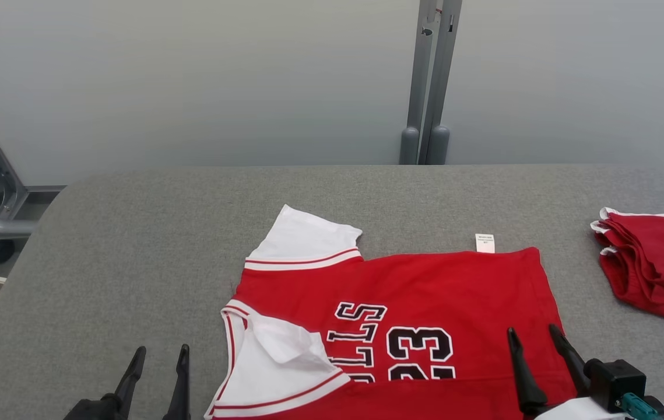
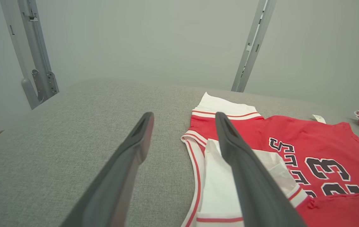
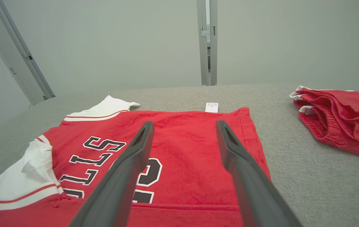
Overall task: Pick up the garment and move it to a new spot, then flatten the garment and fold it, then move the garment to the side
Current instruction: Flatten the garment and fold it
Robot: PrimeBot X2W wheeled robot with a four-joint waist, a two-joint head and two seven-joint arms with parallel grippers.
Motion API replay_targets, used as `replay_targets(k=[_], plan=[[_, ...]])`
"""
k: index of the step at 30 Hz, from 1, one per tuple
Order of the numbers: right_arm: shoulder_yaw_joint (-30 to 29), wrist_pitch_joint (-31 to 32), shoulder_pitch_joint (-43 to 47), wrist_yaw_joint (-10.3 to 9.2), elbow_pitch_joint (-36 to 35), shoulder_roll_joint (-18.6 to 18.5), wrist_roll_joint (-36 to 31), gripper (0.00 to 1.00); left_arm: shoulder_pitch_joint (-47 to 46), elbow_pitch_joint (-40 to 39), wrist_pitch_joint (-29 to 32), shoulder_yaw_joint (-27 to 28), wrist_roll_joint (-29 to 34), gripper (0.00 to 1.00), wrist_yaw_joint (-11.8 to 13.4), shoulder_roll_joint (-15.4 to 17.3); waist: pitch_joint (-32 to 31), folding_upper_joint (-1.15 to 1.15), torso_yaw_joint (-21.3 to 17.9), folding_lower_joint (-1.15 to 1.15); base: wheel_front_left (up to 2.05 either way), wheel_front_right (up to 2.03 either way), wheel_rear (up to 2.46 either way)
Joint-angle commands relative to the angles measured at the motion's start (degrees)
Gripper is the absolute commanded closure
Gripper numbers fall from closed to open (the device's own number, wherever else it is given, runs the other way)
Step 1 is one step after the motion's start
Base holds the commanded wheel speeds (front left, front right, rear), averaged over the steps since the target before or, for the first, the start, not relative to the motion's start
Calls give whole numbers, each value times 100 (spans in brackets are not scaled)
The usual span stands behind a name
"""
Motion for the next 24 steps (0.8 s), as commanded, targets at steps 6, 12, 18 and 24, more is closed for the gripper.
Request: replay_targets(k=[6, 12, 18, 24], plan=[[25, 39, -36, -1, -30, -12, -11, 0, 49, 35, -16, 34, 116, 0, -44, -48, 63, 0, -20, 0, 0, 0, 0], [69, 92, -83, -1, -36, -12, -83, 0, -50, 109, -16, -61, 154, 0, -51, -2, 141, 0, -40, 0, 0, 0, 0], [20, 215, -162, -1, -102, -13, -47, 0, -201, 245, -16, -192, 76, 0, -50, 79, 219, 0, -62, 0, 0, 0, 0], [-60, 1356, -509, -1, -201, -25, 64, 0, -947, 770, 487, -667, -60, 0, -50, 269, 350, 0, -87, 0, 0, 0, 0]])
